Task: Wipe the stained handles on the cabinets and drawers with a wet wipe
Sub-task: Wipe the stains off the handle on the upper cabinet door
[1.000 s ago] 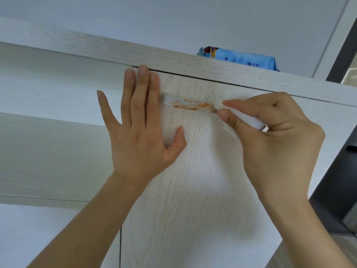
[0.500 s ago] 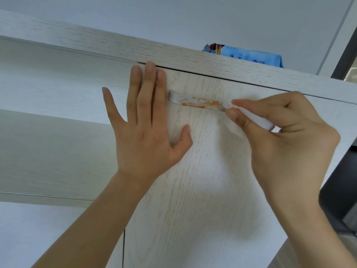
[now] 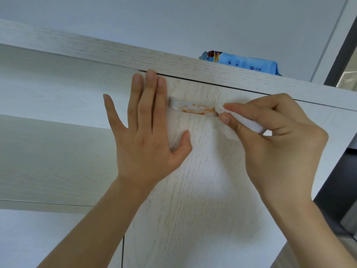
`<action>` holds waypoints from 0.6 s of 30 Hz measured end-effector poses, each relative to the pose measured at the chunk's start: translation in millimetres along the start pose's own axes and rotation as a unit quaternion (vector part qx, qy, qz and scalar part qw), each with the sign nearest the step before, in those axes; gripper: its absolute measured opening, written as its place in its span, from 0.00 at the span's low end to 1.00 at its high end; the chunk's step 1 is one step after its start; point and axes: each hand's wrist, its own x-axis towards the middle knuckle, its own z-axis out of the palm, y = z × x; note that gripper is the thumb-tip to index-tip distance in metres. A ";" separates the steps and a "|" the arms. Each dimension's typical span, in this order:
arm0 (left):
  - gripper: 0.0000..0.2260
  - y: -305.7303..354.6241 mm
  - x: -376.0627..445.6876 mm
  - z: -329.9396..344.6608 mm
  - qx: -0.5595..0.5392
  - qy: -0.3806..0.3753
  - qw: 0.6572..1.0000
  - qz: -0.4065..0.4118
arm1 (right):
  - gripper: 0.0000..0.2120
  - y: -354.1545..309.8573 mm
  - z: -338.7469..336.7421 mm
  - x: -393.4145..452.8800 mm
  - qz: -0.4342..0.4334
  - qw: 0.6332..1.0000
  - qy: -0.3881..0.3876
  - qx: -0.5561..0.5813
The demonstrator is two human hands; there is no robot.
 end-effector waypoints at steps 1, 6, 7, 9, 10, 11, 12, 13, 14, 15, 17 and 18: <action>0.35 0.4 0.1 0.1 0.002 0.001 1.000 0.000 | 0.14 0.7 -0.6 0.1 -0.003 1.000 0.002 0.001; 0.34 0.4 -0.5 1.1 0.002 0.005 1.000 -0.001 | 0.14 1.8 -0.4 -0.7 -0.016 1.000 0.006 -0.003; 0.34 0.5 -0.3 0.9 0.004 0.005 1.000 -0.001 | 0.14 1.8 -0.6 -0.7 -0.020 1.000 0.006 -0.004; 0.34 0.5 -0.3 0.3 0.002 0.005 1.000 0.001 | 0.14 1.4 -1.0 0.2 -0.026 1.000 -0.004 -0.009; 0.35 0.2 -0.4 0.2 0.000 0.004 1.000 0.001 | 0.14 1.5 -1.1 0.4 -0.024 1.000 -0.005 -0.011; 0.35 0.1 -0.6 0.3 0.001 0.002 1.000 0.000 | 0.13 1.7 -0.7 -0.1 -0.023 1.000 -0.003 -0.014; 0.34 0.1 -0.8 0.6 0.001 0.001 1.000 0.000 | 0.13 1.8 -0.2 -0.9 -0.023 1.000 0.001 -0.016; 0.34 0.1 -0.8 1.0 0.003 0.002 1.000 0.001 | 0.12 1.5 0.5 -1.2 -0.025 1.000 0.002 -0.016; 0.34 0.0 -0.8 1.1 0.005 0.002 1.000 0.002 | 0.13 0.9 1.2 -1.7 -0.027 1.000 0.002 -0.015; 0.34 -0.3 -0.6 0.8 0.006 0.002 1.000 0.002 | 0.13 0.5 1.2 -1.7 -0.029 0.999 0.000 -0.016; 0.34 -0.6 -0.4 0.6 0.006 0.003 1.000 0.004 | 0.12 0.9 -0.6 -1.7 -0.038 0.999 -0.005 -0.024; 0.34 -0.6 -0.4 0.6 0.004 0.004 1.000 0.004 | 0.10 1.1 -1.4 -1.6 -0.042 0.999 -0.007 -0.029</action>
